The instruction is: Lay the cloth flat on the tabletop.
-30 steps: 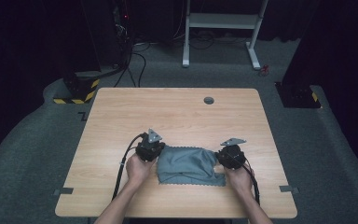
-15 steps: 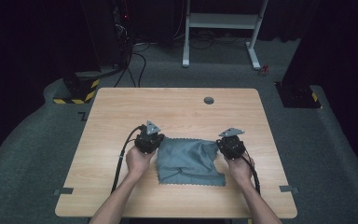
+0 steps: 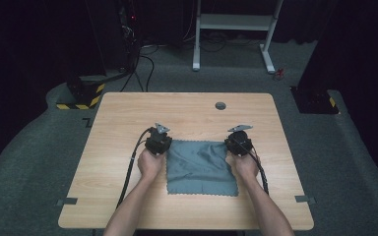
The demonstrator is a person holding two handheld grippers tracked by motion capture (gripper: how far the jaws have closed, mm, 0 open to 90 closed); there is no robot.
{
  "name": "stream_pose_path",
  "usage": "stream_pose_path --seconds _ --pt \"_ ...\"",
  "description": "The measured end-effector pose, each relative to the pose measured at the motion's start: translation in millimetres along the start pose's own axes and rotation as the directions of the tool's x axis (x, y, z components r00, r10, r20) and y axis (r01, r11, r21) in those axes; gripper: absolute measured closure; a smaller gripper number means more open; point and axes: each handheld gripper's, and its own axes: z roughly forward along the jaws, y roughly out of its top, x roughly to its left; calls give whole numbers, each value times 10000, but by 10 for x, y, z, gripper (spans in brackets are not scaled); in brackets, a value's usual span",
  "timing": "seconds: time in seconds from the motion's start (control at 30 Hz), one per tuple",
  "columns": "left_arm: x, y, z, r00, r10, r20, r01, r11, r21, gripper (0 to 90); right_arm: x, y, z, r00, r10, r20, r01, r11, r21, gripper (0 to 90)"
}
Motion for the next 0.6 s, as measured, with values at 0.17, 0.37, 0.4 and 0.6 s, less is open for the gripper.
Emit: stream_pose_path --seconds 0.17,0.37,0.4,0.6 --pt "-71 -24 -228 9975 581 395 -574 9982 -176 620 14 -55 -196 9991 -16 -433 -7 9986 -522 768" --pt "-283 -259 -361 9828 1480 1105 -1525 9877 336 619 108 -225 -252 9952 -559 -799 549 9984 -156 753" --pt "-320 -303 -363 9812 1568 1128 -1620 9860 385 618 123 -240 -234 9952 -534 -819 526 9985 -121 748" --pt "-359 -468 -349 9807 1588 1142 -1663 9843 599 592 214 -260 -95 9955 -692 -641 708 9972 227 752"
